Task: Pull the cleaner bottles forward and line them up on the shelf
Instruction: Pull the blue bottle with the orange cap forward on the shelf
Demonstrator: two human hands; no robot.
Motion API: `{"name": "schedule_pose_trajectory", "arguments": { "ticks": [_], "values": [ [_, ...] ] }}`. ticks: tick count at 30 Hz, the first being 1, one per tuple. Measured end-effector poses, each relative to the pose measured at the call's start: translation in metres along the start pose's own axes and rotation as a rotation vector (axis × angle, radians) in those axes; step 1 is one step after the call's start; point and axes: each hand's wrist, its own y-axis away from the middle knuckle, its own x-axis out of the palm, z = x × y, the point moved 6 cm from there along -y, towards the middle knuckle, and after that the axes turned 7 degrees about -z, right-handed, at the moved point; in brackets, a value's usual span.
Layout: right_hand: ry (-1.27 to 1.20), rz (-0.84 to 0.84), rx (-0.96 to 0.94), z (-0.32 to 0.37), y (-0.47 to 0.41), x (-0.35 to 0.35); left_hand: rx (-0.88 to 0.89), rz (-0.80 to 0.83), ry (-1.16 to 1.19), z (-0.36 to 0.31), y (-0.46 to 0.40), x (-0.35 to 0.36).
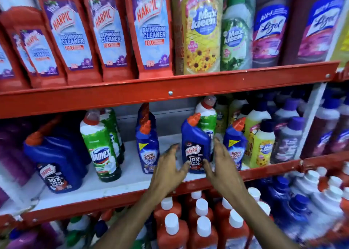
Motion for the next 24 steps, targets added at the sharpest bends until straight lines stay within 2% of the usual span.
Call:
{"name": "schedule_pose_trajectory", "arguments": {
  "ticks": [6,11,19,24],
  "values": [
    [-0.115,0.030,0.149,-0.021,-0.005,0.018,-0.192,0.013,0.204,0.014,-0.016,0.028],
    [-0.230,-0.022,0.132,-0.015,0.001,0.019,-0.159,-0.135,0.306,0.021,0.002,0.011],
    [-0.377,-0.149,-0.028,0.074,0.022,0.014,-0.083,-0.375,0.373,0.027,0.048,-0.086],
    [-0.461,-0.086,-0.068,0.154,0.036,0.050,-0.080,-0.513,0.267,0.056,0.080,-0.166]
  ]
}}
